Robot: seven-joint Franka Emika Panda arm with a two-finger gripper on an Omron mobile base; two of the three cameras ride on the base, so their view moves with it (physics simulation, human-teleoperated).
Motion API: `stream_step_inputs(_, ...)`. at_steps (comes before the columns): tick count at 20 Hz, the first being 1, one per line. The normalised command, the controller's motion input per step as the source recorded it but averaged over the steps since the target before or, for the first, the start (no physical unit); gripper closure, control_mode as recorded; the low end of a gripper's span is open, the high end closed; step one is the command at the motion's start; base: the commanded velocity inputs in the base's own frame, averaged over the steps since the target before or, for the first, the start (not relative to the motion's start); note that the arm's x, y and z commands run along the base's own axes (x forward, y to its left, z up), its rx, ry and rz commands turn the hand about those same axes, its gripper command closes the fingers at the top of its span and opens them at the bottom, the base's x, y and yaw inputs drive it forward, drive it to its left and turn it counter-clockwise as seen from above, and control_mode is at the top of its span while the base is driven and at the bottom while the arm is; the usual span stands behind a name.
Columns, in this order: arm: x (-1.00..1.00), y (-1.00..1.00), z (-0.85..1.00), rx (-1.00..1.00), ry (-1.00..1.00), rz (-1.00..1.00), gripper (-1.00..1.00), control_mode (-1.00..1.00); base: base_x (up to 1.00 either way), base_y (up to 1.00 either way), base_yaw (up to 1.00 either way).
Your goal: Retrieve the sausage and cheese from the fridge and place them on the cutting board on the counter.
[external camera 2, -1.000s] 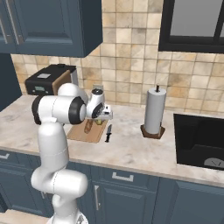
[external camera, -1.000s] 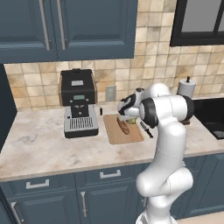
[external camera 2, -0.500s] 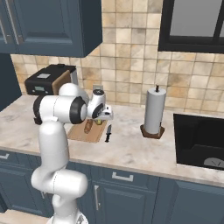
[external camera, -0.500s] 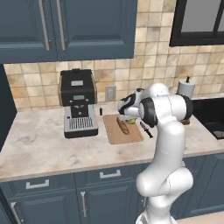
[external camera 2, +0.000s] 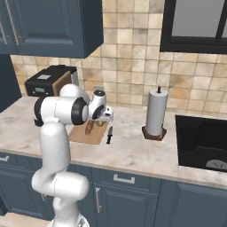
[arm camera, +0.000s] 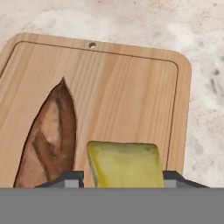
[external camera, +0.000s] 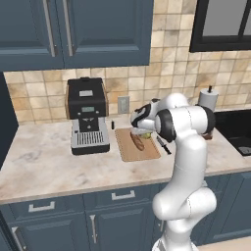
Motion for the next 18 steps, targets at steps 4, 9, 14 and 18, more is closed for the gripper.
stream_step_inputs(4, 0.00, 0.15, -0.26, 0.05, 0.00, -0.01, -1.00, -1.00, 0.00, 0.00, 0.00)
stream_step_inputs(9, 0.00, 0.00, -0.07, 0.07, 0.00, -0.01, -1.00, -1.00, 0.00, 0.00, 0.00)
stream_step_inputs(14, 0.00, 0.01, 0.00, 0.05, 0.00, -0.01, -1.00, -1.00, 0.00, 0.00, 0.00)
stream_step_inputs(18, -0.05, 0.10, 0.00, 0.04, 0.00, 0.00, -1.00, -1.00, 0.00, 0.00, 0.00)
